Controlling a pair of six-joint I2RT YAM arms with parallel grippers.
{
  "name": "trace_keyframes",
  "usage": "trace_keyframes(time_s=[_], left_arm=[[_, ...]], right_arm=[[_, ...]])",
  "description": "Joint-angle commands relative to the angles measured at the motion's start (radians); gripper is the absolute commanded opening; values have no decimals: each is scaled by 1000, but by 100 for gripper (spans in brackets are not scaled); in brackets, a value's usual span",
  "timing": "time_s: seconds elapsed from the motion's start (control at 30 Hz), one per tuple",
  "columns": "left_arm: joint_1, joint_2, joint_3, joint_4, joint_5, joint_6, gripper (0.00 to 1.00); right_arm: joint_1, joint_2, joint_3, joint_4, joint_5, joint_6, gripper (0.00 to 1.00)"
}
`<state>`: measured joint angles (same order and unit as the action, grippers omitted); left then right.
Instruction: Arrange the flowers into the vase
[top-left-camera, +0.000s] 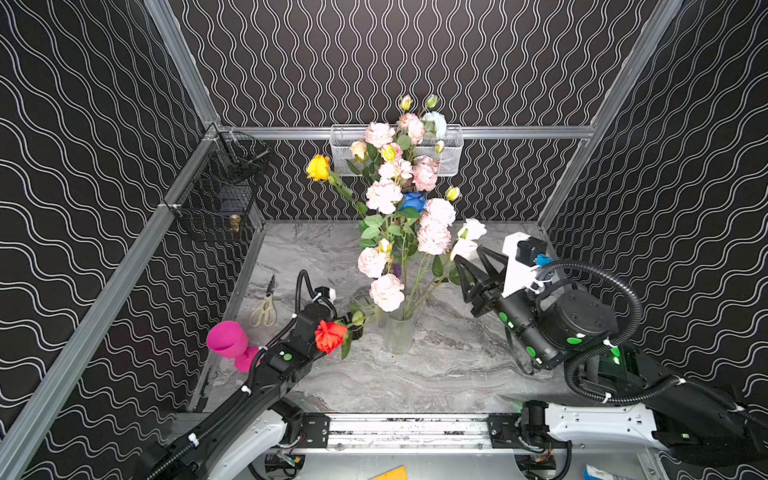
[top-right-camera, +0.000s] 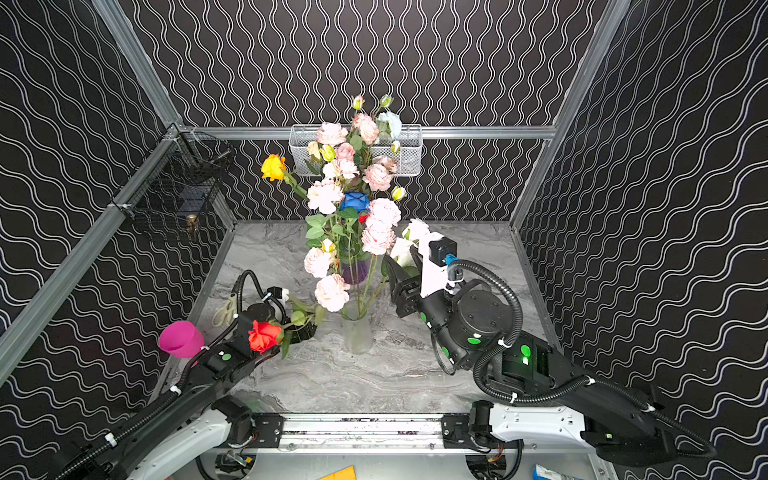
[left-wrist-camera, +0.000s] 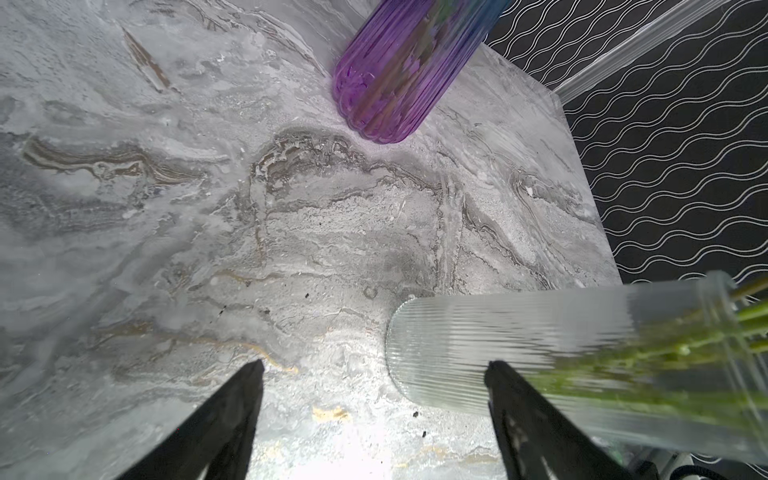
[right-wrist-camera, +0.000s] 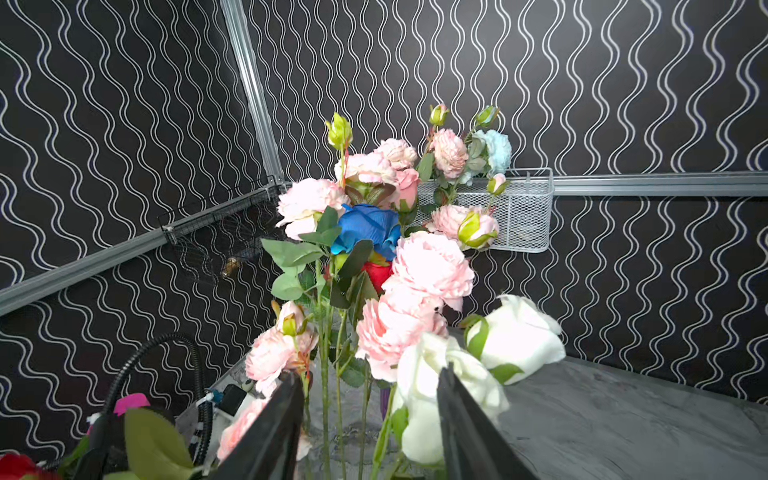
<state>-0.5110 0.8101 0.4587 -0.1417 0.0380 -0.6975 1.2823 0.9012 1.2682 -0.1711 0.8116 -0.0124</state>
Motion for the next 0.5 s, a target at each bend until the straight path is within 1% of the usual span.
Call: trace_keyframes(time_s=[0.0, 0.07, 0.17, 0.3, 0.33, 0.4, 0.47], left_arm=[[0, -12, 25, 1, -63, 16, 88], [1, -15, 43, -42, -123, 11, 89], [2, -12, 66, -99, -219, -8, 89], [1, -12, 98, -186, -382, -35, 92], [1, -14, 103, -199, -425, -39, 92], [2, -14, 108, -195, -448, -13, 91], [1, -12, 117, -212, -466, -12, 90]], right_arm=[[-1, -39, -16, 45, 61, -17, 54], [-1, -71, -43, 56, 84, -15, 54], [-1, -111, -65, 16, 131, 19, 54], [0, -165, -88, -103, 219, 123, 55], [-1, -187, -108, -122, 235, 145, 57], [-1, -226, -161, -136, 257, 199, 62], [0, -255, -227, -101, 267, 196, 69]])
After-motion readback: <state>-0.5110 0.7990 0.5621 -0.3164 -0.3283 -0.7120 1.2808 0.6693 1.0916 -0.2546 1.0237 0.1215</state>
